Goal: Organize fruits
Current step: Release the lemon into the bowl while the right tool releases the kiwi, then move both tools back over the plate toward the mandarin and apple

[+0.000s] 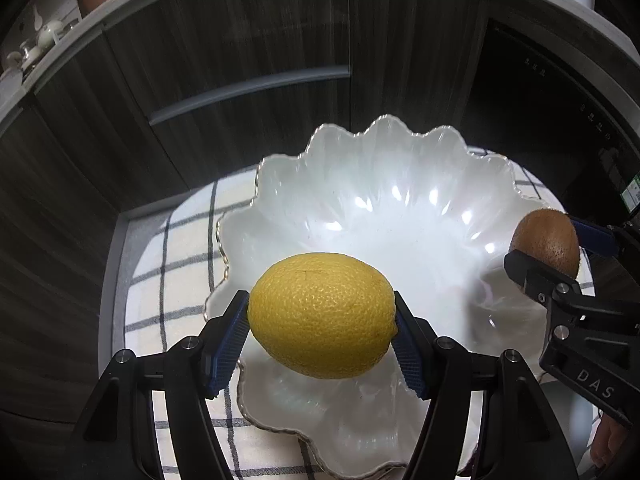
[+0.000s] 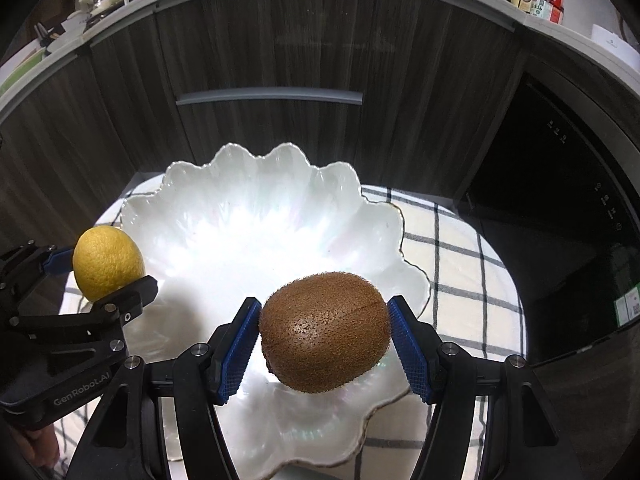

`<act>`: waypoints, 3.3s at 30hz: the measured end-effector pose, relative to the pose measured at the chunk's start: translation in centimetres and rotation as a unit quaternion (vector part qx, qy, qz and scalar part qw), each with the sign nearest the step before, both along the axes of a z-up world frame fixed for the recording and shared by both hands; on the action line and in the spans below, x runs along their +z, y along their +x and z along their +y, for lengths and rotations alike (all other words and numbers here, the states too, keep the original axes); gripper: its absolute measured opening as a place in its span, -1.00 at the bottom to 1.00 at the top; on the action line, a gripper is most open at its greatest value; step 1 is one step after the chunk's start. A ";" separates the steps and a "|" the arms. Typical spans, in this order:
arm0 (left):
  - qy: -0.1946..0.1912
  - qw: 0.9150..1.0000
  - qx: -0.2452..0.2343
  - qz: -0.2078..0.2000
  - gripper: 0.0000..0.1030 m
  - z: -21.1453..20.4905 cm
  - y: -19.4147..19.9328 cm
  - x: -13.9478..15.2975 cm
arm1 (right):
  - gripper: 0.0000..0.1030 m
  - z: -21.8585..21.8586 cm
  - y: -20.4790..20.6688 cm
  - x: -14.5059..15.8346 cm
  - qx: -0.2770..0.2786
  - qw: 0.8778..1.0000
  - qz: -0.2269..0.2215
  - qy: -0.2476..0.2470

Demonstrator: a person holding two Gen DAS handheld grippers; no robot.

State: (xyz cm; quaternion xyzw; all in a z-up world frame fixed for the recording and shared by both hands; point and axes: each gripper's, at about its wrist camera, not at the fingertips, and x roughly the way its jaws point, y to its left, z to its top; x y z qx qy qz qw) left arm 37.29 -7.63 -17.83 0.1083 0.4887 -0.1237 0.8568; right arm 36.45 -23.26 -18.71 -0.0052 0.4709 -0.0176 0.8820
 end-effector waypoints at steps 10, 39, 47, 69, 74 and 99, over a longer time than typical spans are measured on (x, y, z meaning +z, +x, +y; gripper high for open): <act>0.027 1.000 -0.003 -0.012 0.45 -0.3 -0.1 -0.4 | 0.31 -0.1 0.3 -1.0 -0.005 1.000 0.009 -0.013; 0.020 0.997 0.016 -0.071 0.87 0.5 -7.5 5.8 | 0.61 -0.7 -7.4 5.4 -0.042 0.997 -0.054 -0.029; 0.005 0.996 0.033 -0.086 0.97 1.3 -11.3 7.2 | 0.79 -0.4 -11.6 7.8 -0.064 0.994 -0.089 -0.025; -0.003 0.993 0.049 -0.107 1.00 1.3 -17.9 7.7 | 0.80 -0.6 -18.6 8.0 -0.074 0.993 -0.087 -0.036; -0.004 0.994 0.048 -0.094 1.00 1.0 -18.6 6.5 | 0.79 -0.9 -19.3 7.0 -0.076 0.994 -0.075 -0.036; -0.001 0.999 0.030 -0.017 0.96 -1.6 -19.6 -1.7 | 0.80 -3.1 -20.5 0.1 -0.086 0.996 -0.021 -0.030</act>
